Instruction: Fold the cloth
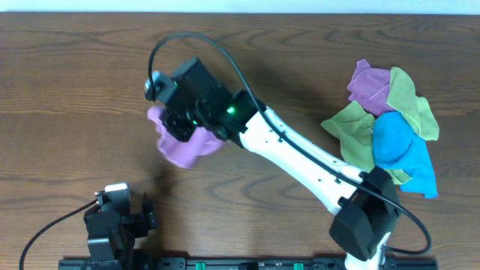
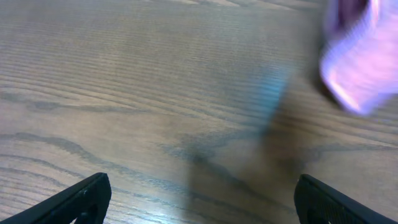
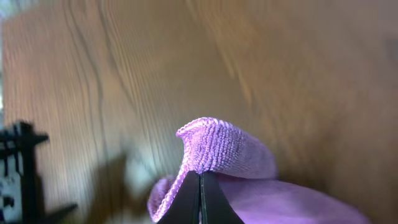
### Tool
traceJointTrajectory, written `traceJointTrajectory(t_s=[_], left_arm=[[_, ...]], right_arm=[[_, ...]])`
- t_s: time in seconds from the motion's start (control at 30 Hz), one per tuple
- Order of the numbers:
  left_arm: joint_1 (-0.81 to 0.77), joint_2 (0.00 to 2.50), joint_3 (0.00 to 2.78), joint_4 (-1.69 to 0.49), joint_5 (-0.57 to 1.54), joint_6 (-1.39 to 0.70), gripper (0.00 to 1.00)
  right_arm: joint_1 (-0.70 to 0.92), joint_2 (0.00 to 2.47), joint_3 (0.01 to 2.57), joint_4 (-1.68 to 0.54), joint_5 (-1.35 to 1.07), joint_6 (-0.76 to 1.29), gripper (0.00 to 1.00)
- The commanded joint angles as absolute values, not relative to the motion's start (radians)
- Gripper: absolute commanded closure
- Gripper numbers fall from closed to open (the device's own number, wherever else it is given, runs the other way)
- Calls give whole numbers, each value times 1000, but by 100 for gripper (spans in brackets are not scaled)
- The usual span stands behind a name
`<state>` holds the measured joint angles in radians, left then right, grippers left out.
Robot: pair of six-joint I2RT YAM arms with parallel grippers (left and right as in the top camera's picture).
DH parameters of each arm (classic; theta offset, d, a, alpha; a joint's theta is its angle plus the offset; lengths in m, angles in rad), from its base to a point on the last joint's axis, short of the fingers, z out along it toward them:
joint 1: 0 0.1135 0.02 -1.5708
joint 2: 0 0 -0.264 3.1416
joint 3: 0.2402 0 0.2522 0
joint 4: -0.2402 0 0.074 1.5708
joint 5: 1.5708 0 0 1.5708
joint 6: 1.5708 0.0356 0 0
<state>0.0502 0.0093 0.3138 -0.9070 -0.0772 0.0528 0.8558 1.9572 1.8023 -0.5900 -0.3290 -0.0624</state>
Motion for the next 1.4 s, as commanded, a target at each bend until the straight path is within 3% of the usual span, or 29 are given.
traceJointTrajectory(t_s=[0.0,0.23,0.43,0.8,1.03,1.07,1.1,1.13,1.2,1.37], left_arm=[[45,4,298,-935,-77,60,5],[45,4,298,-934,-77,60,5],[45,4,298,-934,-77,60,5],[45,4,298,-934,-77,60,5],[45,4,298,-934,-77,60,5],[45,4,298,-935,-77,60,5],[45,4,298,-935,-77,60,5],[45,4,298,-934,-77,60,5],[45,4,298,-934,-77,60,5],[45,4,298,-934,-77,60,5]], right_arm=[[865,1960,1868,-595,-368,-65,99],[896,1959,1941,-651,-366,-69,99],[841,1956,1961,-815,-87,-9,99],[519,1956,1932,-992,-18,124,99],[360,1956,1745,-989,-14,128,98],[345,1956,1712,-982,-2,142,88],[321,1956,1658,-973,33,173,62],[303,1956,1620,-964,58,196,44],[274,1956,1588,-964,67,215,37],[247,1936,1585,-958,41,174,35]])
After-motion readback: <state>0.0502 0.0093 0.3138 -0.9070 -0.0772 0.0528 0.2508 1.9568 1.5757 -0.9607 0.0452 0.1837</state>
